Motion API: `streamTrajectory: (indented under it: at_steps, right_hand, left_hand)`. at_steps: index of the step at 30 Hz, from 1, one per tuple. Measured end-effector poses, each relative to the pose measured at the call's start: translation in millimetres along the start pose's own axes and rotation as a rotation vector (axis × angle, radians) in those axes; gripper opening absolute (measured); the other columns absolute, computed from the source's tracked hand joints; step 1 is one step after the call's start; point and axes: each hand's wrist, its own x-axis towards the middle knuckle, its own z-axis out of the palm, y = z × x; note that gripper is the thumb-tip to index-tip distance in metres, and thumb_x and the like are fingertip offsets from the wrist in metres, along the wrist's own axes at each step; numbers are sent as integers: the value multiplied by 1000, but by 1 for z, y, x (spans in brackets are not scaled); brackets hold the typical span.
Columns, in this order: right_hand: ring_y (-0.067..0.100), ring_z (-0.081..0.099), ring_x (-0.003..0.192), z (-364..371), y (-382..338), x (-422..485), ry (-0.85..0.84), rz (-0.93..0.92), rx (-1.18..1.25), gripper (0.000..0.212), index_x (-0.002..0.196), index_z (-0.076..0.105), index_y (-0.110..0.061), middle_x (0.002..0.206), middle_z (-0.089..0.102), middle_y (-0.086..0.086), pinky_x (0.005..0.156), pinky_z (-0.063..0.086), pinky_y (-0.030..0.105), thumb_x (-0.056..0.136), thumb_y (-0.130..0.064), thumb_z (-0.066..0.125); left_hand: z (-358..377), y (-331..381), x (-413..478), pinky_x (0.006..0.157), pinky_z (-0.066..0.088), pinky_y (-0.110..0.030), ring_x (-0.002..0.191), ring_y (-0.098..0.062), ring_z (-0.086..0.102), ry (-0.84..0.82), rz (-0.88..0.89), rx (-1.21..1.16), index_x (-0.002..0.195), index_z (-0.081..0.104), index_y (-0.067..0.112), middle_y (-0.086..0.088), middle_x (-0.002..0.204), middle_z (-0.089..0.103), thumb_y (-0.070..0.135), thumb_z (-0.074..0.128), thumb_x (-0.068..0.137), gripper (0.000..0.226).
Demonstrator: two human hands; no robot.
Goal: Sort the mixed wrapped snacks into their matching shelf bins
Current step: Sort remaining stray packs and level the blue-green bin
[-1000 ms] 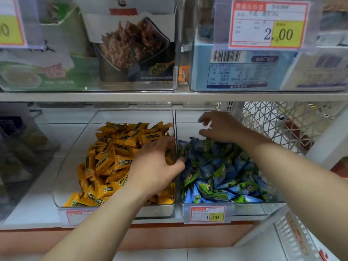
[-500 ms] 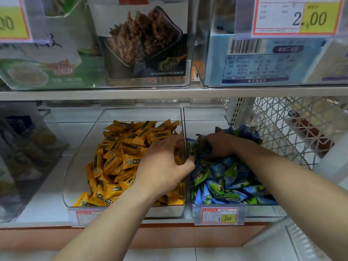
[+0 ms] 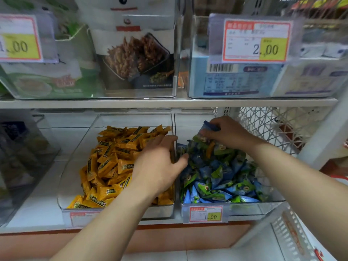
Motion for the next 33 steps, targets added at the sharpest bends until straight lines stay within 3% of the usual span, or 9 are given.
streamTrajectory:
  at_steps: [8,12,15,18,21,25,28,30,33]
  right_hand:
    - [22,62,68,-8,0,-30,49,141,165,42,88,74,-8,86,68,23,60,37,30,89,-50,66]
    - [26,60,76,-18,16,-31,-59,272,-369,31,78,55,-15,83,60,7,62,43,32,91,-43,58]
    - [33,52,113,-13,15,-28,105,120,-662,29,112,62,-20,118,57,8,86,48,42,90,-38,57]
    - [25,59,109,0,5,-18,-117,-79,-471,28,115,66,-30,114,63,-2,85,49,37,94,-44,56]
    - [22,62,100,13,3,-9,-479,37,-672,33,117,67,-30,113,66,-5,86,53,38,91,-50,61]
    - [18,61,91,9,5,-4,-390,-16,-698,9,89,65,-31,94,63,-9,79,53,36,87,-39,69]
    - [15,62,88,2,10,-10,-311,-33,-535,16,77,58,-36,87,62,-14,79,52,37,88,-30,68]
    - [12,63,92,1,12,-14,-317,-43,-446,15,81,59,-39,89,62,-20,81,52,34,89,-30,68]
    - [9,60,108,7,11,-15,-455,-4,-354,32,122,61,-38,115,64,-18,94,50,32,93,-24,64]
  left_hand:
    - [12,20,-3,104,41,-37,132,-24,37,-7,90,134,135,53,28,3,136,51,46,63,86,54]
    - [10,9,-1,91,46,-31,127,-21,46,-5,43,81,138,49,24,3,142,43,38,64,86,56]
    - [8,2,-1,83,46,-27,119,-19,54,-37,44,54,137,51,24,6,140,45,40,62,88,52]
    - [6,-2,-1,88,48,-28,120,-18,54,-52,63,32,138,51,25,7,141,46,41,61,89,52]
    - [4,-5,0,94,46,-27,125,-17,51,-80,67,12,140,49,26,8,145,43,42,61,89,55]
    - [3,-6,1,98,45,-27,126,-16,50,-97,64,-9,142,49,27,9,146,42,45,61,90,56]
    - [2,-5,2,100,45,-27,127,-17,50,-101,62,-9,141,49,27,8,147,42,46,61,90,56]
    - [2,-4,2,102,44,-28,129,-17,49,-104,62,-10,141,49,27,8,147,41,46,61,90,56]
    - [1,-2,1,104,43,-29,130,-17,47,-114,56,-3,142,48,27,7,149,40,47,60,90,57]
